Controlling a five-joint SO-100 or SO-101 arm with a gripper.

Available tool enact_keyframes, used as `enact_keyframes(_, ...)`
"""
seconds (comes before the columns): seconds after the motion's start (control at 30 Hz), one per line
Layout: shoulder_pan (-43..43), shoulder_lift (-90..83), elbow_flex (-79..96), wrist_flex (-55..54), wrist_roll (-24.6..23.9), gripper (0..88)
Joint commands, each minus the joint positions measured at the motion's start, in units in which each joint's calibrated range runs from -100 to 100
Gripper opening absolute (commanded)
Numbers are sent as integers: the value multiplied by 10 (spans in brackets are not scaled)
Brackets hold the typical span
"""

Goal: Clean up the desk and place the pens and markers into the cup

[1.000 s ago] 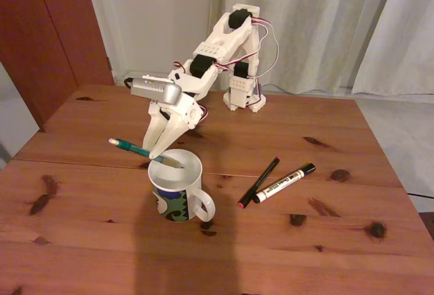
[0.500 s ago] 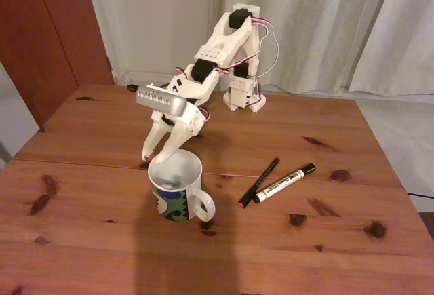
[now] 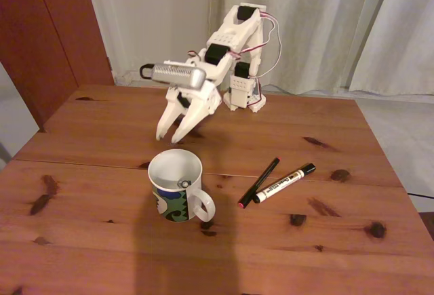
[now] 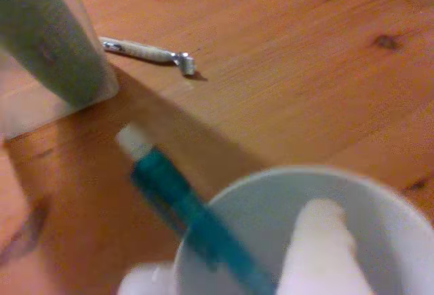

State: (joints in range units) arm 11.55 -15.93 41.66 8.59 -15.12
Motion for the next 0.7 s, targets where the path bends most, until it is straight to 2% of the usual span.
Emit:
enact_keyframes(0.0,-20,-90,18,67,3,25)
enact_keyframes(0.03,-27,-108,23,96,3,2)
enact_keyframes(0.23,-74,-177,21,289,4,8)
enact_keyframes(0.37,-114,-188,21,378,4,8)
enact_keyframes(0.5,-153,-185,21,437,0,8)
enact_keyframes(0.67,-178,-165,25,450,-13,7)
